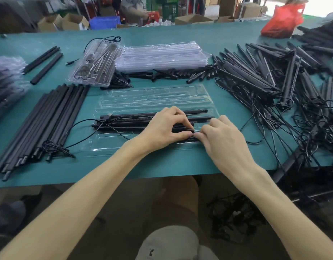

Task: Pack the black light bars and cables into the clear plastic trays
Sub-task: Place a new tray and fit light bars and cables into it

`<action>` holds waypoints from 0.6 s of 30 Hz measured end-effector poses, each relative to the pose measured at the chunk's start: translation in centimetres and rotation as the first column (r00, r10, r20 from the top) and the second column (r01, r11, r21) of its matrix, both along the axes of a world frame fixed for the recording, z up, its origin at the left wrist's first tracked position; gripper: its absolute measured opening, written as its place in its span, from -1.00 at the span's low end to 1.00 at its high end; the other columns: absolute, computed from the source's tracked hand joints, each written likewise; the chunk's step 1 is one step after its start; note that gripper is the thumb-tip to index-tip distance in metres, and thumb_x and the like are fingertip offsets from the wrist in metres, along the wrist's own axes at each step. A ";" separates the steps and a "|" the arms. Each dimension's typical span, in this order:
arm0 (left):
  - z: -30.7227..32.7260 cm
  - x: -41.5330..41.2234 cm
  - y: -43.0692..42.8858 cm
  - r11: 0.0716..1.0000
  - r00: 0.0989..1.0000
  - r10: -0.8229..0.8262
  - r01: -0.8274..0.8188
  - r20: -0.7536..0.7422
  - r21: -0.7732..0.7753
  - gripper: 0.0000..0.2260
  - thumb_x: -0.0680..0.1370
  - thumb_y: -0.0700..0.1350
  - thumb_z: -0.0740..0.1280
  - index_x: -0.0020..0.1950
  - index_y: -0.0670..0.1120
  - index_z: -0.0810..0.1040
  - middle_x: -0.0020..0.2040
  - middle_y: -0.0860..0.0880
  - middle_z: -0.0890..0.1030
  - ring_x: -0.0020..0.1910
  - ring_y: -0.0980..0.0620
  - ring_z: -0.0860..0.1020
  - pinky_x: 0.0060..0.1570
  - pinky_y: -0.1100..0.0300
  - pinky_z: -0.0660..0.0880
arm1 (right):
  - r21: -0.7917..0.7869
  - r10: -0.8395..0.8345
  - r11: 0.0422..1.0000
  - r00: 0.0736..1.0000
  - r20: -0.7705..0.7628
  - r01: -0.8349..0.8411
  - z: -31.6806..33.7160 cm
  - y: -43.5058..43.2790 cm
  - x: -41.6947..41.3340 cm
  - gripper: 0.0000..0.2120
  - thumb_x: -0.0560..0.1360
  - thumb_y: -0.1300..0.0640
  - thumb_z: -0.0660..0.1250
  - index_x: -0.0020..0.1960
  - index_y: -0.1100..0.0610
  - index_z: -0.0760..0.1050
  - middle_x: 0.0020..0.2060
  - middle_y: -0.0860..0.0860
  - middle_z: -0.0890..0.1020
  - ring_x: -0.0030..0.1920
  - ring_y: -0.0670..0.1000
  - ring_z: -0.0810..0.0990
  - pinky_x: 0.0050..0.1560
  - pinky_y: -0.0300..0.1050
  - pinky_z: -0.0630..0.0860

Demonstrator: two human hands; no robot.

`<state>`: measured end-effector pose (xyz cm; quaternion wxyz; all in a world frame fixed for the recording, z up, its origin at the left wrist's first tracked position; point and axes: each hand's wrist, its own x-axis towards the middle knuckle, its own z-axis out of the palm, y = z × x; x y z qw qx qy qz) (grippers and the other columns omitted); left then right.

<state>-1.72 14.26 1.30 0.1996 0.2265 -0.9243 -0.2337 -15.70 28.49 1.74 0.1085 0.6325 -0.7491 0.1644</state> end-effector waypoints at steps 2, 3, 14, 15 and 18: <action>0.0 0.0 0.1 1.000 1.000 0.000 0.000 -0.003 -0.005 -0.85 0.53 0.06 0.47 0.06 0.07 0.69 0.12 0.07 0.53 0.20 0.03 0.46 0.31 -0.07 0.36 | -0.049 -0.036 0.998 0.998 -0.045 0.033 -0.3 0.6 0.7 -0.62 0.65 -0.07 0.14 -0.04 0.17 0.60 -0.19 0.09 0.56 -0.06 0.14 0.48 -0.05 0.04 0.48; 0.0 0.0 0.1 1.000 1.000 -0.001 0.001 -0.003 -0.004 -0.85 0.53 0.06 0.47 0.06 0.06 0.68 0.12 0.07 0.53 0.20 0.02 0.46 0.31 -0.07 0.36 | -0.061 -0.058 0.997 0.995 -0.080 0.053 -0.6 0.9 1.2 -0.62 0.64 -0.08 0.14 0.02 0.17 0.59 -0.20 0.09 0.56 -0.08 0.15 0.49 -0.08 0.04 0.47; 1.3 1.0 0.0 0.947 0.984 0.058 -0.002 -0.167 0.322 -0.85 0.53 -0.25 0.47 0.09 -0.17 0.64 -0.01 -0.07 0.68 -0.07 0.13 0.61 0.01 0.28 0.52 | -0.060 -0.085 0.996 0.967 -0.240 0.073 -2.2 1.4 2.5 -0.48 0.59 -0.17 0.22 0.42 0.12 0.50 -0.15 0.17 0.46 -0.09 0.22 0.43 -0.10 0.11 0.38; 1.7 1.5 -0.3 0.944 0.976 0.079 -0.008 -0.202 0.329 -0.87 0.55 -0.29 0.43 0.09 -0.18 0.65 -0.01 -0.05 0.70 -0.06 0.13 0.63 0.03 0.28 0.53 | -0.053 -0.083 0.996 0.968 -0.238 0.072 -2.1 1.3 2.5 -0.48 0.59 -0.17 0.23 0.42 0.12 0.49 -0.15 0.17 0.46 -0.09 0.22 0.44 -0.10 0.12 0.39; 2.9 3.4 -1.8 0.975 0.959 0.165 -0.124 -0.229 0.183 -0.85 0.56 -0.33 0.38 0.07 -0.15 0.66 0.00 0.01 0.70 0.01 0.11 0.64 0.15 0.20 0.52 | -0.033 -0.083 0.996 0.965 -0.248 0.077 -2.1 1.3 2.4 -0.48 0.61 -0.16 0.22 0.45 0.12 0.46 -0.14 0.16 0.44 -0.08 0.21 0.42 -0.08 0.12 0.38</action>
